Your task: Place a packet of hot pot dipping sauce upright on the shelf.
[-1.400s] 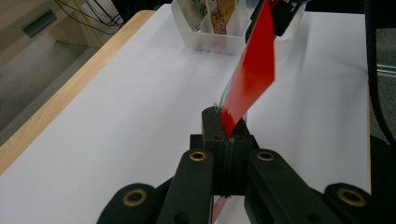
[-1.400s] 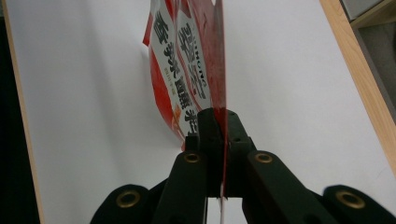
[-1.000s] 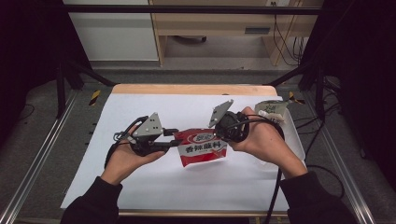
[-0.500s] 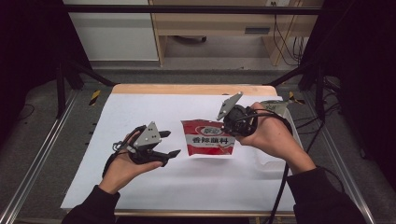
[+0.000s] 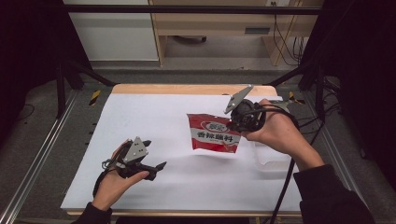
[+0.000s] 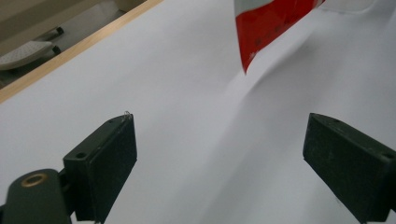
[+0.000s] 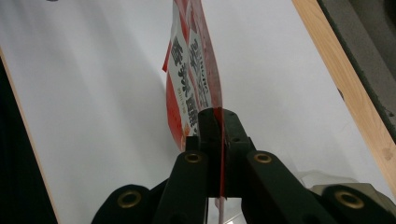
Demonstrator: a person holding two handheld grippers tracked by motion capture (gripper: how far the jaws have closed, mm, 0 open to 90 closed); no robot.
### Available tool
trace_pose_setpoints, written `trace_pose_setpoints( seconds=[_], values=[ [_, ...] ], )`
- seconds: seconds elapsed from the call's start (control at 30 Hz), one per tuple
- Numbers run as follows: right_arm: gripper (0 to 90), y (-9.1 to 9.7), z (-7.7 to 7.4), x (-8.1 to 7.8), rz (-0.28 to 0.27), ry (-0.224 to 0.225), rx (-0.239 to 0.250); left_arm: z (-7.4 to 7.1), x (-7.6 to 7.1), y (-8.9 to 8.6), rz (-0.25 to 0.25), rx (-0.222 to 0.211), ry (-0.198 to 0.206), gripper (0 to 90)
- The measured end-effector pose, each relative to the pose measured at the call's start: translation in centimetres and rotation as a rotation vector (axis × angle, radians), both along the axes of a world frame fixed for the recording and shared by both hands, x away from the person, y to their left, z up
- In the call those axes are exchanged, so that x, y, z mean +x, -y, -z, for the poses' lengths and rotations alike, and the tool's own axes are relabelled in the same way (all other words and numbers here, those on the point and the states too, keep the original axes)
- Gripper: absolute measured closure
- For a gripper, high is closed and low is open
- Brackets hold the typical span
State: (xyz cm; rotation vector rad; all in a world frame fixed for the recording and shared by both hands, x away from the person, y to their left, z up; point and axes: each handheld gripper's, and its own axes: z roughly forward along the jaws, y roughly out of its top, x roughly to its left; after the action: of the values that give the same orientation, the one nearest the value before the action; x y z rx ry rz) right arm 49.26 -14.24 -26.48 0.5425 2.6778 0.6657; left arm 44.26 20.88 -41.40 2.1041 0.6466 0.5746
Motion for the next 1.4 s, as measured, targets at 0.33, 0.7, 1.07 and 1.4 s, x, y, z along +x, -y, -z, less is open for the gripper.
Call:
trace_pose_setpoints(
  seconds=[0.33, 0.7, 1.07, 1.4],
  values=[
    [90.0, 1.5, -2.0, -0.1, 0.027, 0.009, 0.039, 1.2, 0.0, -3.5, -0.102, -0.026, -0.011, 6.8],
    [90.0, 4.5, -4.4, -0.9, 0.083, 0.041, 0.075, 2.1, 0.3, -5.5, -0.206, -0.010, 0.005, 6.8],
    [90.0, 8.2, -5.7, -2.0, 0.153, 0.068, 0.094, 2.3, 0.3, -5.4, -0.209, 0.016, 0.012, 6.8],
    [90.0, 10.6, -6.1, -2.6, 0.202, 0.087, 0.103, 2.3, 0.2, -5.4, -0.215, 0.012, 0.011, 6.8]
  ],
)
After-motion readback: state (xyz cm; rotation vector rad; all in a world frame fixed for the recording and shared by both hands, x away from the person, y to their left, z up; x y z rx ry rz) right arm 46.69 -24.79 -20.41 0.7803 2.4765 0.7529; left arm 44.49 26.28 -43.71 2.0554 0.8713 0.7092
